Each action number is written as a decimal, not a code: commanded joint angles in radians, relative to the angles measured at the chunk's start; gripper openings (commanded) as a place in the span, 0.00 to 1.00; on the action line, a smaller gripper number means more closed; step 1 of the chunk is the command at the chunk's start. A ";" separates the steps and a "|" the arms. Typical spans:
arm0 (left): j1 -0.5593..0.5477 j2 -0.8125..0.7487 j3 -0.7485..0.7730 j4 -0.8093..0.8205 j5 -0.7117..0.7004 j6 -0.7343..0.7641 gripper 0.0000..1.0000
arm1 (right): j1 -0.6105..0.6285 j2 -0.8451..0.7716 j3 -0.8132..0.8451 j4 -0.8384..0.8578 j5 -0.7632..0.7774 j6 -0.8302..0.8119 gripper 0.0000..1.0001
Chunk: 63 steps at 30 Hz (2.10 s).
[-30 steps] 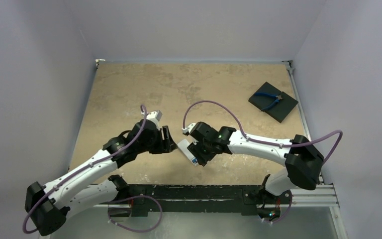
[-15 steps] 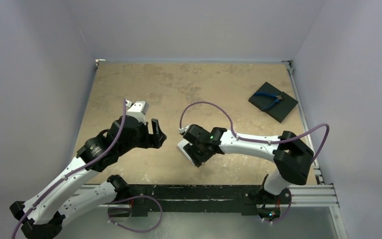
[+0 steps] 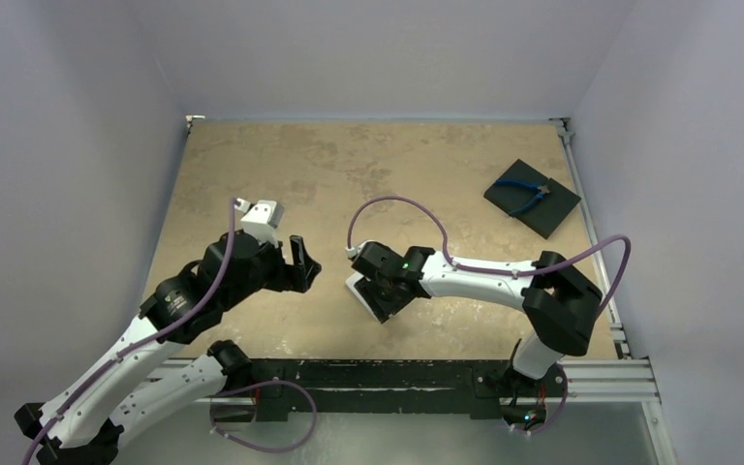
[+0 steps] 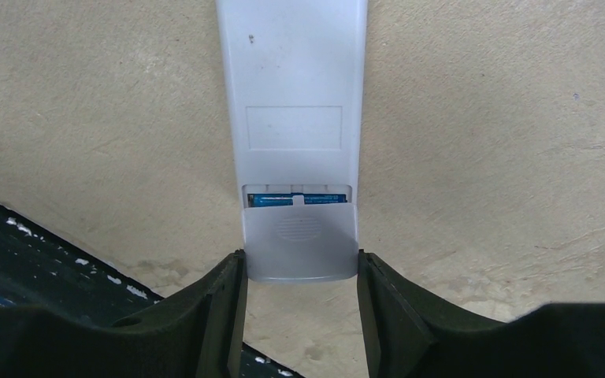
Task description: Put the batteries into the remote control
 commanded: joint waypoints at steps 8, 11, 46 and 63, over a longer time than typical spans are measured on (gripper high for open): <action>0.006 -0.015 -0.031 0.043 0.027 0.014 0.81 | 0.001 0.011 0.040 -0.011 0.018 0.018 0.17; 0.007 -0.020 -0.034 0.044 0.026 0.012 0.81 | 0.001 0.011 0.040 -0.010 0.021 0.019 0.17; 0.007 -0.042 -0.041 0.043 0.024 0.007 0.81 | 0.027 0.035 0.063 -0.055 0.058 0.050 0.16; 0.006 -0.047 -0.042 0.044 0.025 0.008 0.81 | 0.027 0.074 0.089 -0.040 0.036 0.058 0.18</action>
